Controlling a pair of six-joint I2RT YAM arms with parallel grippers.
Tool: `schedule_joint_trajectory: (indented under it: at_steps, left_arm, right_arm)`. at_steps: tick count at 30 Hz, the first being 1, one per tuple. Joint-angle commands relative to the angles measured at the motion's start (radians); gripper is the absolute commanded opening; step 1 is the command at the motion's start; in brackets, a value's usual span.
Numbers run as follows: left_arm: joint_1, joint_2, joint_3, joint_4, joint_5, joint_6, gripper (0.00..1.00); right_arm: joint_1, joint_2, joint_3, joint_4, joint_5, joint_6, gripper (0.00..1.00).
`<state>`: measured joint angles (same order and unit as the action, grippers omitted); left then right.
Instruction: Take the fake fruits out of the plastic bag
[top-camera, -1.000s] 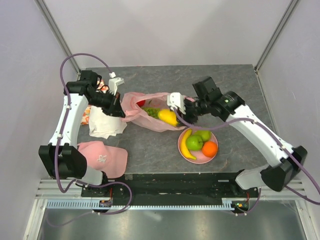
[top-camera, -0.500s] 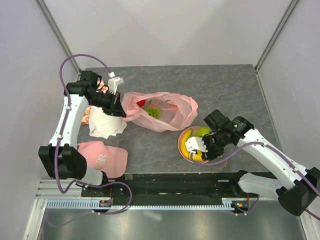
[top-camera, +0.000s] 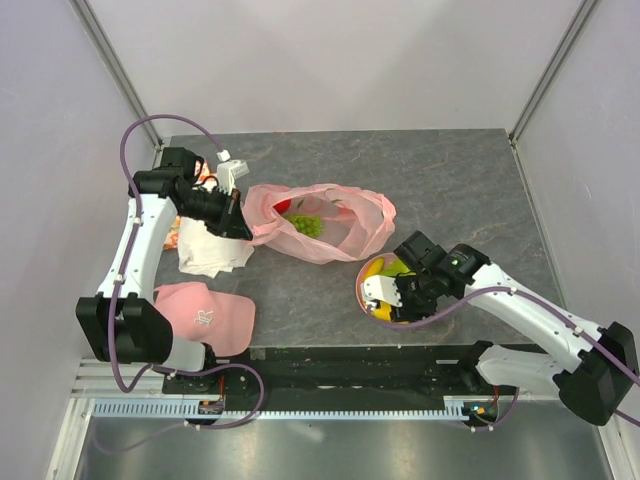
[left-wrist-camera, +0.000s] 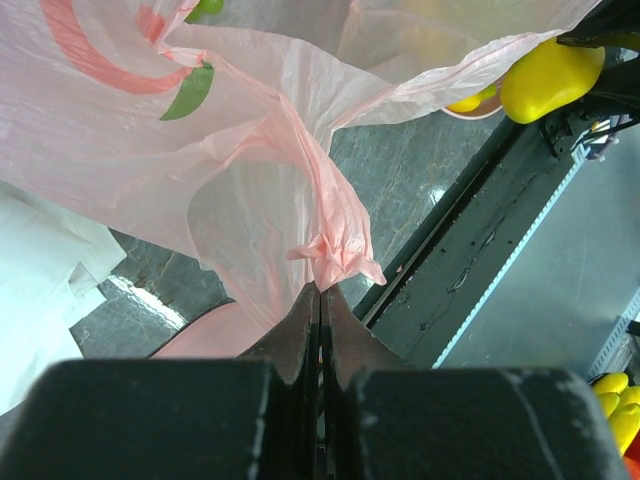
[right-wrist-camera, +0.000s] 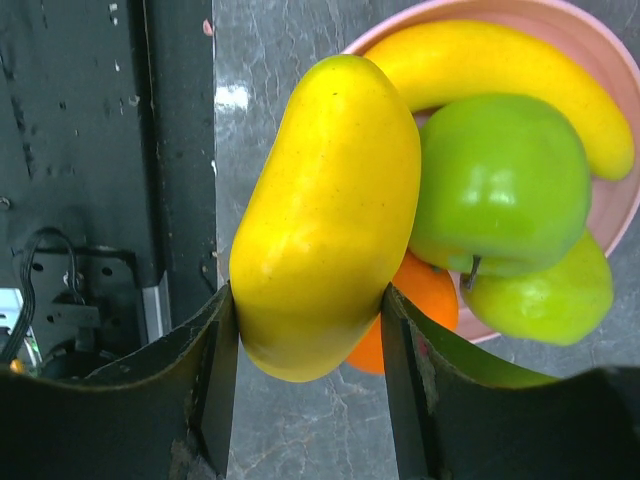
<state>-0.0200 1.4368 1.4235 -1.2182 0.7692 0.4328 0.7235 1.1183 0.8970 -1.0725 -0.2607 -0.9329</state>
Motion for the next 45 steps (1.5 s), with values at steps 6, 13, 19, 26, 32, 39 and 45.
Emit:
schedule_joint_trajectory:
  at_steps: [6, 13, 19, 26, 32, 39, 45]
  left_arm:
    - [-0.005, -0.024, -0.011, 0.029, 0.028, -0.029, 0.01]
    - [-0.005, -0.018, -0.018, 0.039, 0.041, -0.032, 0.02]
    - [-0.005, -0.013, -0.009, 0.042, 0.045, -0.037, 0.01]
    - [-0.005, -0.013, -0.008, 0.042, 0.054, -0.040, 0.02]
    - [-0.005, -0.015, -0.008, 0.042, 0.056, -0.043, 0.01]
    - [-0.005, -0.007, -0.012, 0.049, 0.068, -0.048, 0.02]
    - [-0.005, -0.015, -0.011, 0.049, 0.058, -0.045, 0.01]
  right_arm:
    - [0.077, 0.066, -0.049, 0.123, 0.127, 0.216, 0.34]
    - [0.083, 0.043, -0.079, 0.144, 0.158, 0.233, 0.45]
    - [0.097, 0.028, -0.067, 0.141, 0.166, 0.238, 0.94]
    - [0.105, 0.009, 0.017, 0.051, 0.147, 0.243, 0.98]
    - [0.105, -0.017, 0.144, -0.075, 0.109, 0.243, 0.98]
    - [0.109, 0.006, 0.155, -0.176, -0.132, 0.143, 0.67]
    - [0.108, 0.150, 0.134, -0.198, -0.184, 0.031, 0.22]
